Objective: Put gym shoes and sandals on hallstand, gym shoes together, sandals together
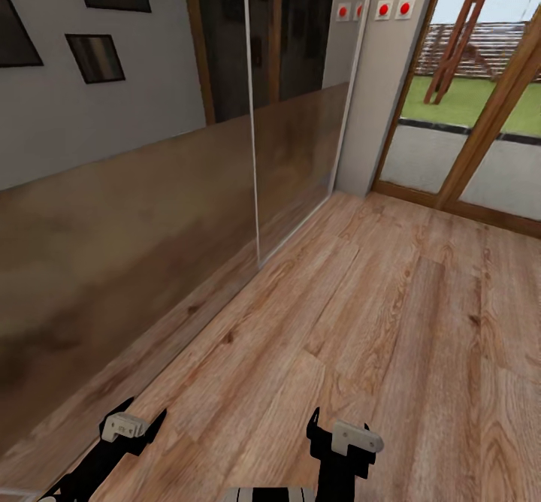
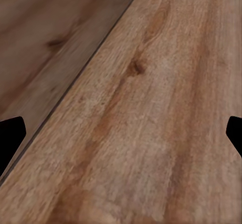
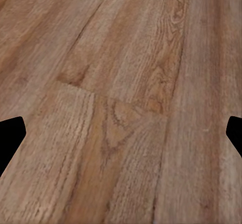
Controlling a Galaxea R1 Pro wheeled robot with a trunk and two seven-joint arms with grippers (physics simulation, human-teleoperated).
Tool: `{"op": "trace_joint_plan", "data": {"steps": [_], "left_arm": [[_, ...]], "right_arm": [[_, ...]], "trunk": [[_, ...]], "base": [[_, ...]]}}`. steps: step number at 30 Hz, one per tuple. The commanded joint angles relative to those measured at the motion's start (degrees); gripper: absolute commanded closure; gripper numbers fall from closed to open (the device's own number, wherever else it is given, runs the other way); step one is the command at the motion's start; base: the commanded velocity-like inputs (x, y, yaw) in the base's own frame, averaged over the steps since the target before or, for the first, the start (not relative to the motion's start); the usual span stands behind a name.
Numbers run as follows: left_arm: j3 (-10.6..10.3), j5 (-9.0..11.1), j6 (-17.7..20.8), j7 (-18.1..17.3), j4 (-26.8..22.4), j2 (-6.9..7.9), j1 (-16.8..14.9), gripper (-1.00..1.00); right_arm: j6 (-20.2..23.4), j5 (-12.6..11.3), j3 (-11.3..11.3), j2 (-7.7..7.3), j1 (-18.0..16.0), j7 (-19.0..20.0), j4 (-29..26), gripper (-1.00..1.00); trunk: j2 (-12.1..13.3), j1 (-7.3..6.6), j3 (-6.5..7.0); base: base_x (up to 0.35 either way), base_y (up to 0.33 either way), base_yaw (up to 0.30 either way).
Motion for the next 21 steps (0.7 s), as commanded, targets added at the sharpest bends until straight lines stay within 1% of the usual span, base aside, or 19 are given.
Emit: {"op": "trace_joint_plan", "data": {"steps": [1, 8, 18, 21], "left_arm": [[0.2, -0.5, -0.3, -0.2, 0.0, -0.05, -0.1, -1.00], [0.1, -0.6, -0.3, -0.2, 0.0, -0.09, 0.0, -1.00], [0.2, -0.5, -0.3, -0.3, 0.0, -0.05, -0.1, -1.00], [0.2, -0.5, -0.3, -0.3, 0.0, -0.04, 0.0, -1.00]], "right_arm": [[-0.1, -0.3, 0.1, -0.02, -0.1, -0.3, 0.0, -1.00], [-0.1, -0.3, 0.1, -0.02, -0.1, -0.3, 0.0, -1.00], [-0.1, -0.3, 0.1, -0.02, -0.1, -0.3, 0.0, -1.00], [-0.1, -0.3, 0.1, -0.02, -0.1, -0.3, 0.0, -1.00]], "trunk": [[0.0, -0.01, -0.04], [0.0, -0.01, -0.03], [0.0, -0.01, -0.03], [0.0, -0.01, -0.03]], "base": [[0.043, 0.000, -0.020], [0.114, -0.044, -0.013], [0.208, -0.131, -0.004], [0.133, -0.089, -0.001]]}}
